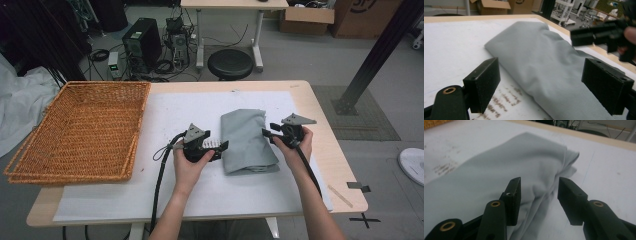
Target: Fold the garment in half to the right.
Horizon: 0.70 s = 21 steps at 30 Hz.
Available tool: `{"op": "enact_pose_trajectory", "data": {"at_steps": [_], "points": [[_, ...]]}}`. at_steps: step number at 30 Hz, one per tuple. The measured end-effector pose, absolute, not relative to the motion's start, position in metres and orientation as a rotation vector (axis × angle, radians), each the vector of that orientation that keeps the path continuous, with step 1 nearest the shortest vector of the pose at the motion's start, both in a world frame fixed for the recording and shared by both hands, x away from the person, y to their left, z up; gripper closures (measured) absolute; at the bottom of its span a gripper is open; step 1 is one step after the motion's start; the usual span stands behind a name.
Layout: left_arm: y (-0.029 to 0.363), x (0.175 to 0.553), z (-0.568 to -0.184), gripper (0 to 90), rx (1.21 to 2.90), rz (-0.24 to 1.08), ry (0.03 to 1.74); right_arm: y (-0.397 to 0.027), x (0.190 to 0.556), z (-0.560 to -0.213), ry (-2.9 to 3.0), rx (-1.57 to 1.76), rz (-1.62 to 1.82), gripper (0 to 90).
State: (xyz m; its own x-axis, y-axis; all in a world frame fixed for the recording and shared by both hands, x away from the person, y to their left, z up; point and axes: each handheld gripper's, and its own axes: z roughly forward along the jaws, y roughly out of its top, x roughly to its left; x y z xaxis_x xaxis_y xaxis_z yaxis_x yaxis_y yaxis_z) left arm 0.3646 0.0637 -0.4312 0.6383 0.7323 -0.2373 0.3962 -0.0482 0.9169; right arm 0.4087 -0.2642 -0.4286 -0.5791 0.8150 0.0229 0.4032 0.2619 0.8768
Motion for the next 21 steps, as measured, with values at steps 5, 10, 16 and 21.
{"op": "enact_pose_trajectory", "data": {"at_steps": [5, 10, 16, 21], "points": [[0.075, 0.362, -0.426, 15.5, 1.639, 0.371, 0.960, -0.274, 0.382, -0.439, 2.076, 1.161, 1.321, 52.0], [0.082, 0.360, -0.426, 15.5, 1.630, 0.371, 0.962, -0.290, 0.349, -0.437, 2.054, 1.255, 1.526, 58.3], [0.082, 0.359, -0.427, 15.7, 1.633, 0.365, 0.963, -0.287, 0.337, -0.448, 2.134, 1.327, 1.450, 77.6], [0.084, 0.358, -0.426, 15.9, 1.635, 0.364, 0.954, -0.288, 0.326, -0.449, 2.161, 1.323, 1.416, 89.4]]}}
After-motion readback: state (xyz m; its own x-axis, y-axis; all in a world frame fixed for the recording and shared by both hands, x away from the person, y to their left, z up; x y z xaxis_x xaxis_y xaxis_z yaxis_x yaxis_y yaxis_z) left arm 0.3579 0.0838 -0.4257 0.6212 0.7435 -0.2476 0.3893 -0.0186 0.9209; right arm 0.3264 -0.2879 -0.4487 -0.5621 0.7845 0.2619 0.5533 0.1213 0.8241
